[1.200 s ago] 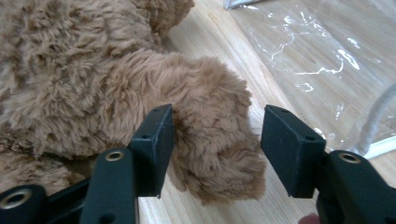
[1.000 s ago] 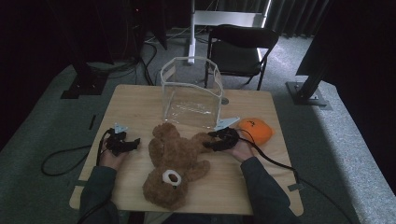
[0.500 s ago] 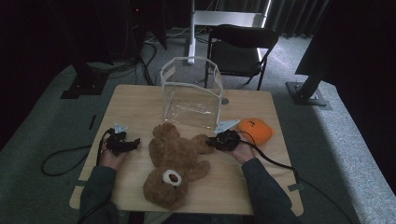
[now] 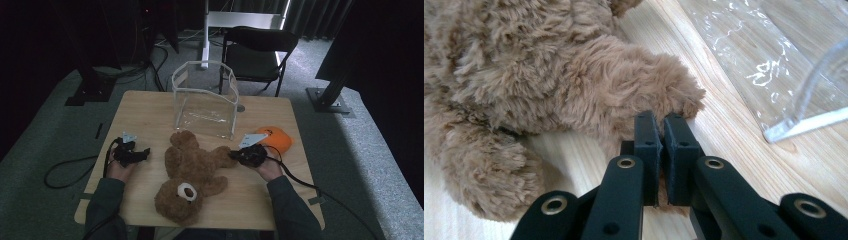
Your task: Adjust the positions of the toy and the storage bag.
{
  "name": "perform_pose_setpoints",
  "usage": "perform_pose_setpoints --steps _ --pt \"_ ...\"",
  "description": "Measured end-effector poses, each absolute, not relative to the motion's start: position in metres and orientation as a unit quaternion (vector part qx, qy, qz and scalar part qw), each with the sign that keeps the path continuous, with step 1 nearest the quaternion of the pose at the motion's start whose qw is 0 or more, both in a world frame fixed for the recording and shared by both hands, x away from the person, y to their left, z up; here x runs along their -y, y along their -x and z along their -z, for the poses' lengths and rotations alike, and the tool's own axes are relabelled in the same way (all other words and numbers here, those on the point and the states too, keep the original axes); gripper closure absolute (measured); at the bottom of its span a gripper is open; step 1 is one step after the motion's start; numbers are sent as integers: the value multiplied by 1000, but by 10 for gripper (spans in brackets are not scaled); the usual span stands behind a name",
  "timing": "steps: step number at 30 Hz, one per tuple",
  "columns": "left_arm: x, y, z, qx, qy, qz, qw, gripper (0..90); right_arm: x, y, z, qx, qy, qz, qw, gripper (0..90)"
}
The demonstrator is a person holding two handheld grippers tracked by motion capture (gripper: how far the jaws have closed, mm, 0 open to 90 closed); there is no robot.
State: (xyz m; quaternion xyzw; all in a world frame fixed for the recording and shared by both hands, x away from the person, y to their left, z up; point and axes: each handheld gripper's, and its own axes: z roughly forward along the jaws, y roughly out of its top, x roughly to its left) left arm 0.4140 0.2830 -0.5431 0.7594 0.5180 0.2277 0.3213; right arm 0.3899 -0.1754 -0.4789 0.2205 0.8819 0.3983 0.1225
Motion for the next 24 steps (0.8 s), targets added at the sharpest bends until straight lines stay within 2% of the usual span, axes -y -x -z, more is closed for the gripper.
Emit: perform_pose_setpoints --steps 24 --pt "-283 -414 543 -518 -759 -228 321 286 232 -353 467 -854 -263 -416 167 862"
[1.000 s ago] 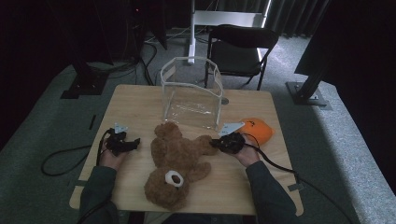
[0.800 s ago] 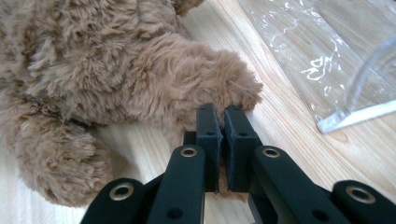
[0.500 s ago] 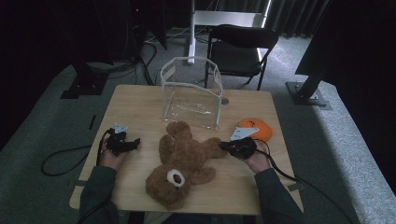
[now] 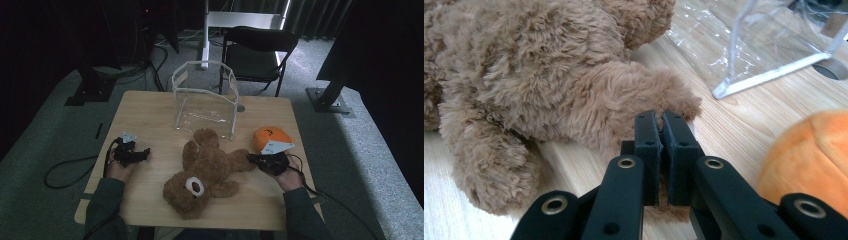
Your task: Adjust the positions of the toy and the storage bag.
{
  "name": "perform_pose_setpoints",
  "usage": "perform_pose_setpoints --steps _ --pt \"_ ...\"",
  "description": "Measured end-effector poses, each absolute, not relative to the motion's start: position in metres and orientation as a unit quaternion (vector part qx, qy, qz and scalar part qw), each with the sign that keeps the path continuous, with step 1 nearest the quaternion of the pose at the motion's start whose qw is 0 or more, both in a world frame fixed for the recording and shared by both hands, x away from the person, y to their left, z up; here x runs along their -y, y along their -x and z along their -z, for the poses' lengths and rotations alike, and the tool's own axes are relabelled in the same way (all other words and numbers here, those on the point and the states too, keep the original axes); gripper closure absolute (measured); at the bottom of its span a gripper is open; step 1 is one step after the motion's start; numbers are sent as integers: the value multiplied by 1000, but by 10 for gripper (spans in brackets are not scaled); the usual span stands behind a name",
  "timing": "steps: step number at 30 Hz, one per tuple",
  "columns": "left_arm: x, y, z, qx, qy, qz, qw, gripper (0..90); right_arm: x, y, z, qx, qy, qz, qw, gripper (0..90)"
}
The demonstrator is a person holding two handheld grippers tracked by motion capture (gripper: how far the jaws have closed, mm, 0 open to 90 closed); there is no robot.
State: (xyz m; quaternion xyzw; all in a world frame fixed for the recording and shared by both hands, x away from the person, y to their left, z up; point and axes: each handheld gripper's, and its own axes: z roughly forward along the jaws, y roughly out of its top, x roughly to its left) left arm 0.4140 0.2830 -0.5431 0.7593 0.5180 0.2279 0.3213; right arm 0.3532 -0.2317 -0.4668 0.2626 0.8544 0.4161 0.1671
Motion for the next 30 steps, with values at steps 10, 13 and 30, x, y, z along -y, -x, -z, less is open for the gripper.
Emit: perform_pose_setpoints --steps 10,13,30 --pt "-283 -414 543 -518 -759 -228 321 286 252 -337 461 -847 -275 -413 190 865" --pt "-283 -414 543 -518 -759 -228 321 285 259 -333 459 -844 -280 -414 197 869" --pt "-283 -414 543 -519 -759 -228 321 286 285 -314 464 -841 -302 -405 195 781"
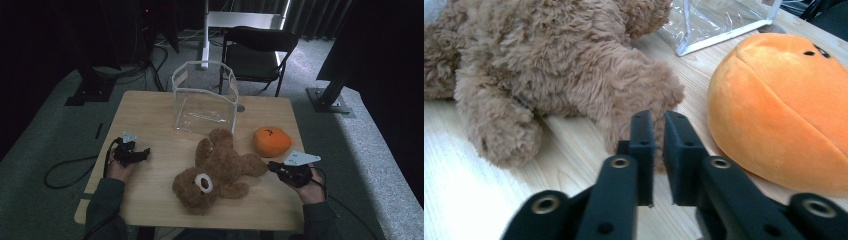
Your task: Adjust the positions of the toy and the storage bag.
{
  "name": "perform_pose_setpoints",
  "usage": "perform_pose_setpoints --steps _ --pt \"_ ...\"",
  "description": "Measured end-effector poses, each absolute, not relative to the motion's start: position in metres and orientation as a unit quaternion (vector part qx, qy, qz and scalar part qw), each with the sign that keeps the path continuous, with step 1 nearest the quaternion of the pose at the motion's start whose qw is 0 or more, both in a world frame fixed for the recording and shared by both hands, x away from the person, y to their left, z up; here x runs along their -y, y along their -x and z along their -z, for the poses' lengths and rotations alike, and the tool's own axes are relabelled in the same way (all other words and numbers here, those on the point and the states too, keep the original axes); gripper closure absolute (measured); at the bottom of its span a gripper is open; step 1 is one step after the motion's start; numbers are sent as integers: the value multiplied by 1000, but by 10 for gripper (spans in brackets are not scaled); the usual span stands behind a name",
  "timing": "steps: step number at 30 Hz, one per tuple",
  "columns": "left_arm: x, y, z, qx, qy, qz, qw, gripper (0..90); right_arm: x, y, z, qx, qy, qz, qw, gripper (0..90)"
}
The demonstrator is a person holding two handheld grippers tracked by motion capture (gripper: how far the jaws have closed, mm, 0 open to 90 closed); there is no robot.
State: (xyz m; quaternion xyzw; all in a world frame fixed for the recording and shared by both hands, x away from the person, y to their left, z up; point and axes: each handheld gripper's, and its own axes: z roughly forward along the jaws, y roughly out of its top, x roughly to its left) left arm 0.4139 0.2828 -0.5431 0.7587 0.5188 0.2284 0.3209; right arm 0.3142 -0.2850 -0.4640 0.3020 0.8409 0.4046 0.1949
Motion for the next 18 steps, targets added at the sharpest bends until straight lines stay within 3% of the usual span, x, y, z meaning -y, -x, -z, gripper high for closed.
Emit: perform_pose_setpoints --steps 7,18 --pt "-283 -414 543 -516 -761 -226 320 270 268 -332 461 -832 -303 -424 191 711" --pt "-283 -414 543 -516 -762 -226 320 269 234 -364 450 -831 -288 -436 191 679"
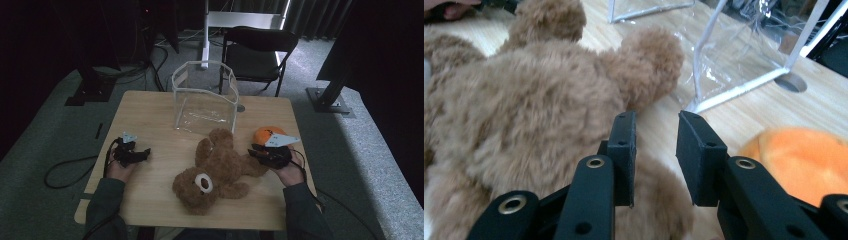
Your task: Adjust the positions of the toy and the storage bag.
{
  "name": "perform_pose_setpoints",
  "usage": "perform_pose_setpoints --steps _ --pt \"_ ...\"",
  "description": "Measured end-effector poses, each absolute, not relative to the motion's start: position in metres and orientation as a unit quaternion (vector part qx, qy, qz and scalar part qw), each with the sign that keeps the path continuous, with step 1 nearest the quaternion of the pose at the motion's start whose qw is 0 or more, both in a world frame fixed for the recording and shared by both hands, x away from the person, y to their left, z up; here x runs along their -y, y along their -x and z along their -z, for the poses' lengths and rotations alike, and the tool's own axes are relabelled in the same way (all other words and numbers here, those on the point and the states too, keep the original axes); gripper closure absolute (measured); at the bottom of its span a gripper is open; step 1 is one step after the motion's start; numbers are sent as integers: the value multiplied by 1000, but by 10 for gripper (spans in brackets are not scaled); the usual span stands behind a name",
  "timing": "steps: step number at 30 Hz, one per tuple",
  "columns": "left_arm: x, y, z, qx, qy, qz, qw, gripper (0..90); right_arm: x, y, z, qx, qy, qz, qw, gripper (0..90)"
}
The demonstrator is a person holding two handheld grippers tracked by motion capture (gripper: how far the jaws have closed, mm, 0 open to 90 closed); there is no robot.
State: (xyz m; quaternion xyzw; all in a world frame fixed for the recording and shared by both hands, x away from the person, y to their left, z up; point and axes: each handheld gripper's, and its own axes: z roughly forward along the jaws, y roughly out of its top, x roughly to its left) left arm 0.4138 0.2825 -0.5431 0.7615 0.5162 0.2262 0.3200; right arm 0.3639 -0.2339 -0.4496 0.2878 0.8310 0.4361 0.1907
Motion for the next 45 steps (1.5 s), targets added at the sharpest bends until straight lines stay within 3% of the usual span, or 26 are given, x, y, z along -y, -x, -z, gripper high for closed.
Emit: perform_pose_setpoints --steps 16,38,41,45 --pt "-283 -414 543 -516 -761 -226 320 269 191 -399 441 -830 -297 -431 195 656" --pt "-283 -414 543 -516 -761 -227 320 269 152 -446 458 -830 -335 -416 161 494" --pt "-283 -414 543 -516 -761 -227 320 269 151 -450 463 -834 -344 -404 153 494" --pt "-283 -414 543 -516 -761 -227 320 269 151 -451 466 -842 -341 -393 141 609"
